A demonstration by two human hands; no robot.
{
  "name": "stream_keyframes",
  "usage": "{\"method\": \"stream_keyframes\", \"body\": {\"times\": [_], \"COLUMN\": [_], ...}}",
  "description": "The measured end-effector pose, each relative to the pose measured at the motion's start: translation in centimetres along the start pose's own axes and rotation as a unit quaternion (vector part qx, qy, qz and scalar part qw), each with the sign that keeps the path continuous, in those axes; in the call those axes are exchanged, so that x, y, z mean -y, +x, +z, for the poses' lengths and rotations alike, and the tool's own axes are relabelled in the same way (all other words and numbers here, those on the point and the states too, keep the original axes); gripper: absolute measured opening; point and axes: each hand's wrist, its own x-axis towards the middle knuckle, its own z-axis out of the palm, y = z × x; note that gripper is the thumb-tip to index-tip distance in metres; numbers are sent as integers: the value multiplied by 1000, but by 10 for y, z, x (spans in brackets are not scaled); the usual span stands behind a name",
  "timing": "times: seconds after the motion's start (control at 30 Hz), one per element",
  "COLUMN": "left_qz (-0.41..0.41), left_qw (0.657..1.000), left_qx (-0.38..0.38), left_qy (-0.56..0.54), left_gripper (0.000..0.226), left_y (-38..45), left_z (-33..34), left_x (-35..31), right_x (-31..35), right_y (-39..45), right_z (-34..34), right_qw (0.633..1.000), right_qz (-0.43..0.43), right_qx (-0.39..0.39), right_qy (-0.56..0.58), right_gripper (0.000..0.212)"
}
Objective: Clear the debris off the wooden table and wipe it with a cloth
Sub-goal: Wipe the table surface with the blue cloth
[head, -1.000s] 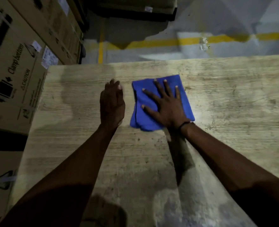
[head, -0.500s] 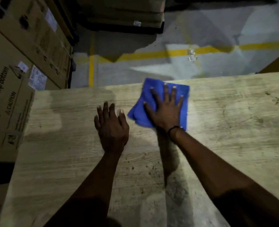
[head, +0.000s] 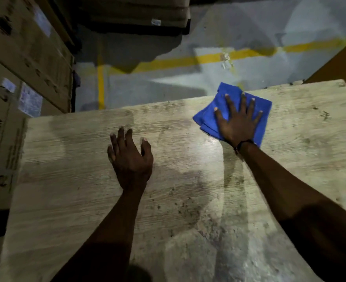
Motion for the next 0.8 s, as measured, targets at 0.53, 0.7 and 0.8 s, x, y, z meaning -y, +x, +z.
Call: {"method": "stream_keyframes", "body": {"times": [0.53, 0.7, 0.8], "left_qz": [2, 9, 24], "left_qw": [1000, 999, 997], "left_qx": [29, 44, 70], "left_qy": [0, -6, 5], "left_gripper": [63, 67, 69], "left_y": [-1, -1, -8], "left_z": [4, 5, 0], "left_x": [7, 9, 9], "right_x": [-13, 2, -4], "right_y": [-40, -136, -235], "right_z": [-8, 0, -11], "right_qw": [997, 991, 969], "right_qz": [-77, -133, -241], "right_qx": [-1, -13, 49], "right_qy": [-9, -9, 12], "right_gripper": [74, 72, 71]}}
